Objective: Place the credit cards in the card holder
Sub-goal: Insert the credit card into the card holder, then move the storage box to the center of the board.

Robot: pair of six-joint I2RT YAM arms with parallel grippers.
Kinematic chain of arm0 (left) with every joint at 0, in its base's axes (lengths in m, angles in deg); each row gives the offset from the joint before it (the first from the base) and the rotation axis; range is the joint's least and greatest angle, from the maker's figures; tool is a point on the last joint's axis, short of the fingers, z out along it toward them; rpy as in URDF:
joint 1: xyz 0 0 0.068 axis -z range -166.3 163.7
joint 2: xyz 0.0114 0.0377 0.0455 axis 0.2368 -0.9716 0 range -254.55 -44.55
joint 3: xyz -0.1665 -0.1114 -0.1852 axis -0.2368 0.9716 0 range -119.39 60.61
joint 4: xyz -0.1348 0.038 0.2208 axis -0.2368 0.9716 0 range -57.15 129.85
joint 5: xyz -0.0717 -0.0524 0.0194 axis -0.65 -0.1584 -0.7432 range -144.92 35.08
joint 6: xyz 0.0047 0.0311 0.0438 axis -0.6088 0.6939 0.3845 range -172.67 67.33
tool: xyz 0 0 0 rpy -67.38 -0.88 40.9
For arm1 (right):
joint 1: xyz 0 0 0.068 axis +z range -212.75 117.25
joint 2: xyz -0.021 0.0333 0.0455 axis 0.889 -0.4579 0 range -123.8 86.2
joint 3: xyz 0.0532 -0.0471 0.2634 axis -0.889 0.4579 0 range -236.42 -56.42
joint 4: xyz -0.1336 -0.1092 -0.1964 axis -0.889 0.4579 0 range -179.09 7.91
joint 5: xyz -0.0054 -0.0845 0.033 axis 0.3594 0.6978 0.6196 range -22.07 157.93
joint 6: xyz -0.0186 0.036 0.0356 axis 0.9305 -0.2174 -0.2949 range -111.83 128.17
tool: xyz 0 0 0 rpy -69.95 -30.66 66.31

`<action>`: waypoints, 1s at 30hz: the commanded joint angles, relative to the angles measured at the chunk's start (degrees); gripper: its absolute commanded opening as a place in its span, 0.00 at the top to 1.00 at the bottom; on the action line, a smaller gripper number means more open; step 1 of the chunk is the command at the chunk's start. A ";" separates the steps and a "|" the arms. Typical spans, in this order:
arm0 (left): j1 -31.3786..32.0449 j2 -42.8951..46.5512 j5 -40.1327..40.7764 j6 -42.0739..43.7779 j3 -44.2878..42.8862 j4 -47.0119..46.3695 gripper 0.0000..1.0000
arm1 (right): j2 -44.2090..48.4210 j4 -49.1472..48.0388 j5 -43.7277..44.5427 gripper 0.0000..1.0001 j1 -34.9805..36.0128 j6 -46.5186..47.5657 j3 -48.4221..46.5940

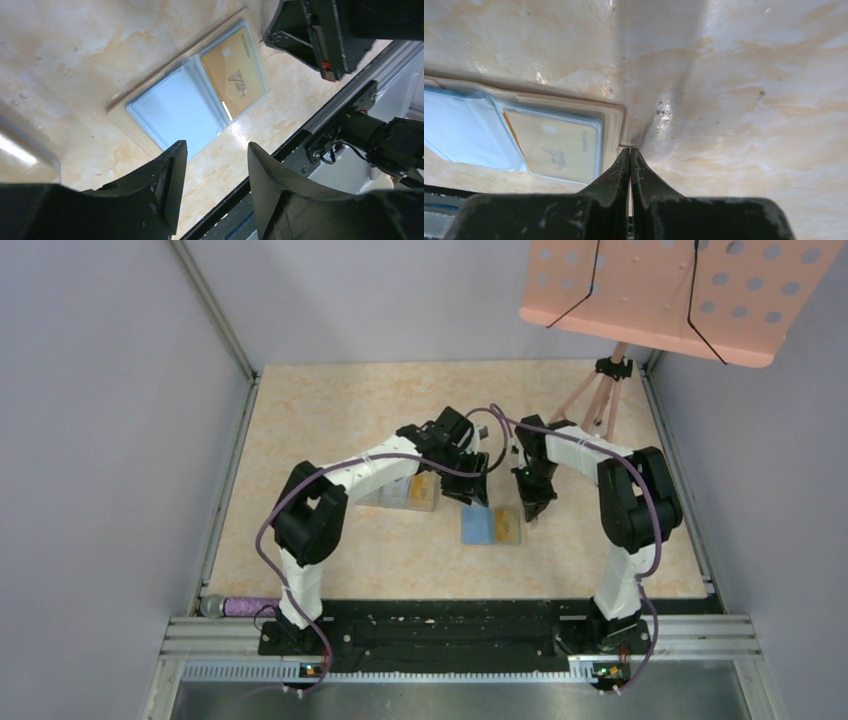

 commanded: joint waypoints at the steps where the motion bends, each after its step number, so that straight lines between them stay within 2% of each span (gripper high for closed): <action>1: -2.60 7.89 0.26 -1.04 2.81 -5.80 0.46 | 4.28 0.23 5.01 1.00 -0.86 1.48 -4.05; 7: -10.49 15.73 -5.36 -5.58 11.21 -14.09 0.46 | 6.45 -0.43 2.00 0.70 -0.35 1.62 -6.63; 13: -22.89 22.47 -11.06 -8.07 21.05 -18.47 0.45 | 4.93 -0.37 -0.95 0.52 3.10 0.55 -9.79; 17: -31.40 24.90 -9.53 -3.19 22.78 -10.78 0.46 | 3.01 -0.09 -3.17 0.46 5.67 -0.43 -13.06; 21: -38.22 24.58 -0.56 3.92 20.86 1.17 0.45 | 1.39 -0.01 -6.77 0.42 6.74 -1.50 -16.32; 25: -39.84 22.61 8.23 9.53 18.93 6.97 0.44 | 0.17 0.26 -8.69 0.37 6.85 -1.86 -19.36; 30: -39.63 16.85 7.43 12.56 17.14 9.54 0.45 | -1.92 2.10 -9.98 0.36 6.83 -1.54 -23.39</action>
